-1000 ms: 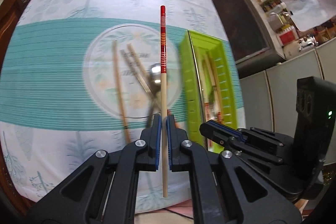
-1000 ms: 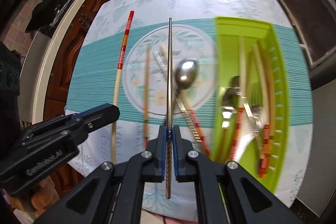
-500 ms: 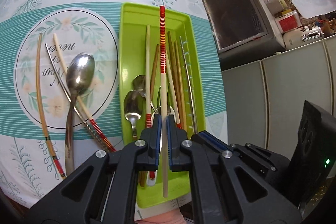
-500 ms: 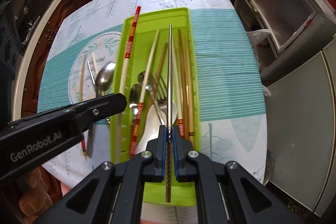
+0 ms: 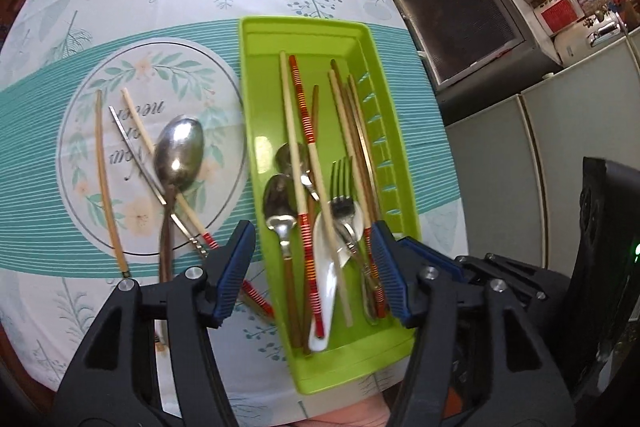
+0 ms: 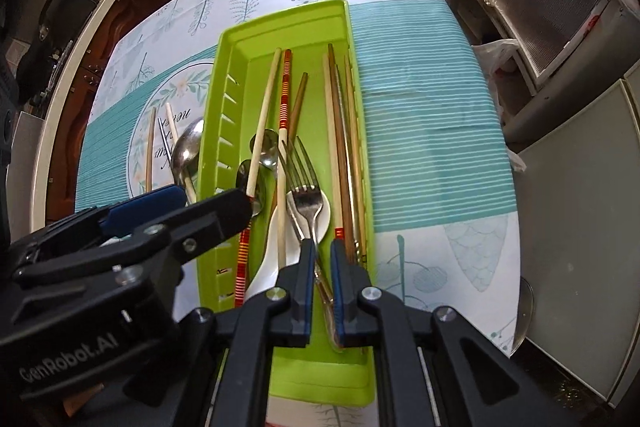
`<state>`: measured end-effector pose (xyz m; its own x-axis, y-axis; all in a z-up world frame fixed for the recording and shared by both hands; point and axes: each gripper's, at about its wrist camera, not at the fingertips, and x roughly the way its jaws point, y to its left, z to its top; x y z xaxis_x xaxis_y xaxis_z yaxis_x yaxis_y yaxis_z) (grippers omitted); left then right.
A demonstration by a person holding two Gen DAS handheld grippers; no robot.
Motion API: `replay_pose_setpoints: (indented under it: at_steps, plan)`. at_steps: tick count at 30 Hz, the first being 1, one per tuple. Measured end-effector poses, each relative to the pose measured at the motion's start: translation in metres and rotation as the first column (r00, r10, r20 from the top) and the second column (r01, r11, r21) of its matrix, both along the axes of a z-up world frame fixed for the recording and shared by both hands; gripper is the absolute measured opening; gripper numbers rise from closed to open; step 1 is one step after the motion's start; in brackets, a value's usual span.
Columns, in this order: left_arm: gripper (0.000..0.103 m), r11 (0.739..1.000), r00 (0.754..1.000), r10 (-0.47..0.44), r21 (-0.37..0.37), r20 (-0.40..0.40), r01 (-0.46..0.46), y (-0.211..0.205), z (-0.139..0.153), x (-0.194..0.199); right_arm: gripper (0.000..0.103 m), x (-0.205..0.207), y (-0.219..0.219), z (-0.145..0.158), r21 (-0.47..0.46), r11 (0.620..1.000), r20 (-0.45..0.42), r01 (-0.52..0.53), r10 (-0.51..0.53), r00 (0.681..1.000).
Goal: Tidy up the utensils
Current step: 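Lower both chopsticks into the green tray and open both tools, then grasp a plain wooden chopstick with the left tool while the right tool grasps the large spoon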
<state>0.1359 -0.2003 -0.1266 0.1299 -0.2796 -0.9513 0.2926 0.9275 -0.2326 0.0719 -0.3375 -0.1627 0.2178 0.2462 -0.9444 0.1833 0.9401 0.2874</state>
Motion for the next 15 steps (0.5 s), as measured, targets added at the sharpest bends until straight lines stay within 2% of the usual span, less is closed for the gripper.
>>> replay_pose_setpoints:
  at_steps: [10, 15]
  plan:
    - [0.056, 0.99, 0.996, -0.01, 0.138, 0.087, -0.002, 0.059, 0.015, -0.007, 0.008, -0.002, 0.012, 0.008, 0.032, 0.999, 0.024, -0.013, 0.012, 1.0]
    - [0.056, 0.982, 0.993, 0.049, 0.174, 0.11, -0.067, 0.102, 0.019, 0.002, 0.008, 0.001, 0.027, 0.019, 0.049, 0.998, 0.053, -0.047, 0.044, 0.998]
